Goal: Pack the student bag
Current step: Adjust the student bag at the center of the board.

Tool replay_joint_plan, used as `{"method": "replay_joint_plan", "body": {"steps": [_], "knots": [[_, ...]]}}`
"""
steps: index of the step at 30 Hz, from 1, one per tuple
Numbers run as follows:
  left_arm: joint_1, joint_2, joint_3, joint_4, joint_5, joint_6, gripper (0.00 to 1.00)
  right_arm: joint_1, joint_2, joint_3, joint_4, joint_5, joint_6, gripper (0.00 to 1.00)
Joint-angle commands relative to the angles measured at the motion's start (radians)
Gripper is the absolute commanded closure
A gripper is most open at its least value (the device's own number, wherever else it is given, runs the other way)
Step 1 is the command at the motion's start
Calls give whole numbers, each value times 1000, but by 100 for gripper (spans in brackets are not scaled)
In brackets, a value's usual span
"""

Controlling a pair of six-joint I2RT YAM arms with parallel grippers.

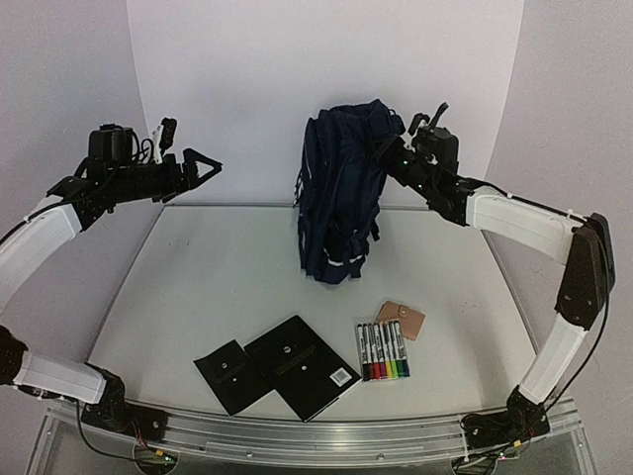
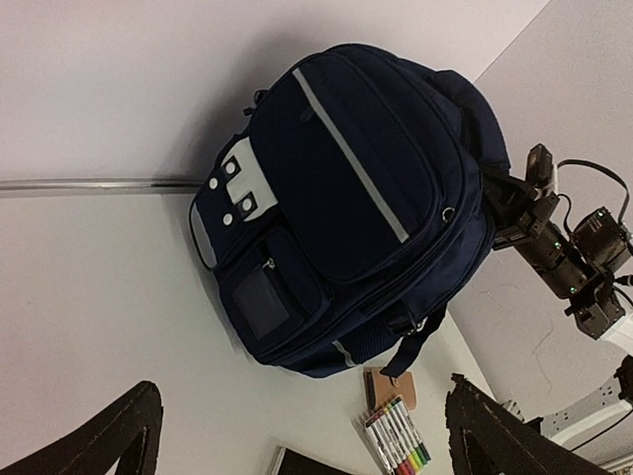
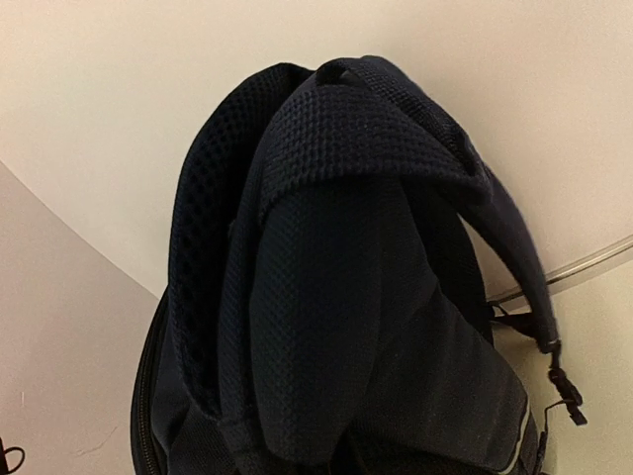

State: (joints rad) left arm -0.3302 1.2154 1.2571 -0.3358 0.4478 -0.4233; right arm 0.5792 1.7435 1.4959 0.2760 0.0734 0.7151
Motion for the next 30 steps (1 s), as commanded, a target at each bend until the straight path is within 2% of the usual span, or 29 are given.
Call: {"method": "replay_joint_plan", "body": {"steps": [1,5,10,16,21,26,30], "knots": [[6,102,6,146,91,-54,0,-24,-75,-35,117,-52,23,100],[6,169,-17,255,172,-96,0,-26,-121,-120,94,-24,43,100],[6,240,-35,275,223,-105,5,-25,-196,-327,61,21,93,100],[2,250,-136,330,241,-135,7,-12,-220,-543,58,-64,140,100],[0,231,-241,392,214,-184,8,84,-191,-607,58,-100,135,100],[-3,199,-379,470,162,-274,8,219,-90,-552,67,-73,142,99],[-5,187,-468,509,96,-347,8,308,18,-444,83,-103,143,72]]}}
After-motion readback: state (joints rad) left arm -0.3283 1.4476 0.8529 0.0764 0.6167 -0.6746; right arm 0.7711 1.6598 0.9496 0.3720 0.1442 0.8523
